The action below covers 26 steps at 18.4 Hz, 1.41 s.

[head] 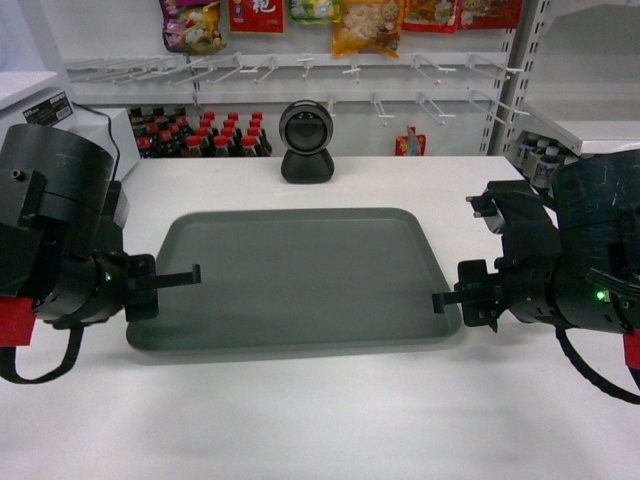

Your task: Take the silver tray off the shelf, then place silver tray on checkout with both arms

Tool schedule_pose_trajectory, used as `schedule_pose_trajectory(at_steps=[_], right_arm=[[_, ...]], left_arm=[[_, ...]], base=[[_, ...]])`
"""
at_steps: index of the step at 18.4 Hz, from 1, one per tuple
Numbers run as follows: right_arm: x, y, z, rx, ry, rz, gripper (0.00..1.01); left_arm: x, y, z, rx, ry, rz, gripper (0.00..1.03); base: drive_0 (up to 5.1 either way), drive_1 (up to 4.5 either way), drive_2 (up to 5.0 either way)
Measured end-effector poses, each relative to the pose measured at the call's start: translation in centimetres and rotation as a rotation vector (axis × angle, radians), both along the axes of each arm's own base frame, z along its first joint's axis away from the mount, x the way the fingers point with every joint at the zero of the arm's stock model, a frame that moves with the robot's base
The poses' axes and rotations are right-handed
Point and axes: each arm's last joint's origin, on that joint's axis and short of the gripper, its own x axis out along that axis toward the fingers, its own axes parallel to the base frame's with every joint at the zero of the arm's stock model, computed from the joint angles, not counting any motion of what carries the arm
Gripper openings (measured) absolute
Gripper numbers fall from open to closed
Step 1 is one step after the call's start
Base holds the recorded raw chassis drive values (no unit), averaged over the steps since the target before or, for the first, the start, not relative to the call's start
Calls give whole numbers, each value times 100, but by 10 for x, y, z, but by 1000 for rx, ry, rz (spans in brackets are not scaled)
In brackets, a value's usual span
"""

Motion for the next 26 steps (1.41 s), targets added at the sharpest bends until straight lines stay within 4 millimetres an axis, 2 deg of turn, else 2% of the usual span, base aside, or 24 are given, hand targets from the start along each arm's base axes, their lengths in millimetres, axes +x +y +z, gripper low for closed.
schedule_pose_trajectory(at_steps=[2, 5, 7, 8, 9, 10, 11, 12, 14, 15, 17, 18, 19, 20, 21, 23, 26], right_arm=[[0, -1, 0, 0, -3, -7, 44], [-1, -11, 13, 0, -34, -63, 71], [-1, -15, 32, 29, -109, -73, 89], [-2, -19, 36, 12, -315, -143, 83], [-17, -25, 35, -15, -433, -217, 72], [-40, -31, 30, -24, -456, -235, 62], [-63, -39, 30, -27, -473, -249, 51], [-79, -45, 41, -23, -507, -256, 40], [-109, -53, 69, -10, -572, -260, 16], [-124, -56, 68, -13, -554, -255, 5], [-151, -61, 67, -23, -522, -254, 2], [-160, -63, 75, -17, -551, -257, 2], [-179, -70, 88, 4, -614, -237, 2], [-205, -77, 94, 0, -632, -259, 2], [-223, -76, 100, -3, -607, -257, 2], [-235, -76, 112, 3, -652, -257, 2], [-247, -76, 110, 1, -634, -257, 2]], left_arm=[[1, 3, 0, -9, -6, 5, 26], [-6, 9, 8, -62, -40, 20, 53], [-11, 8, 28, -67, -124, 13, 71], [-9, 7, 39, -75, -261, -21, 74], [-13, 7, 43, -71, -465, -125, 64], [-31, 13, 36, -34, -540, -163, 55], [-59, 20, 25, 3, -554, -182, 44], [-78, 24, 29, 24, -601, -188, 33], [-101, 29, 70, 48, -773, -192, 9], [-115, 31, 71, 51, -767, -196, 0], [-142, 36, 60, 44, -699, -208, 1], [-150, 43, 66, 47, -728, -202, 1], [-168, 46, 79, 56, -778, -191, 1], [-190, 45, 80, 46, -721, -201, 1], [-210, 45, 90, 52, -764, -196, 1], [-221, 45, 87, 50, -747, -199, 1], [-232, 45, 92, 52, -769, -199, 1]], base=[[0, 0, 0], [0, 0, 0], [0, 0, 0], [0, 0, 0], [0, 0, 0], [0, 0, 0], [0, 0, 0], [0, 0, 0], [0, 0, 0], [0, 0, 0], [0, 0, 0], [0, 0, 0], [0, 0, 0], [0, 0, 0], [0, 0, 0], [0, 0, 0], [0, 0, 0]])
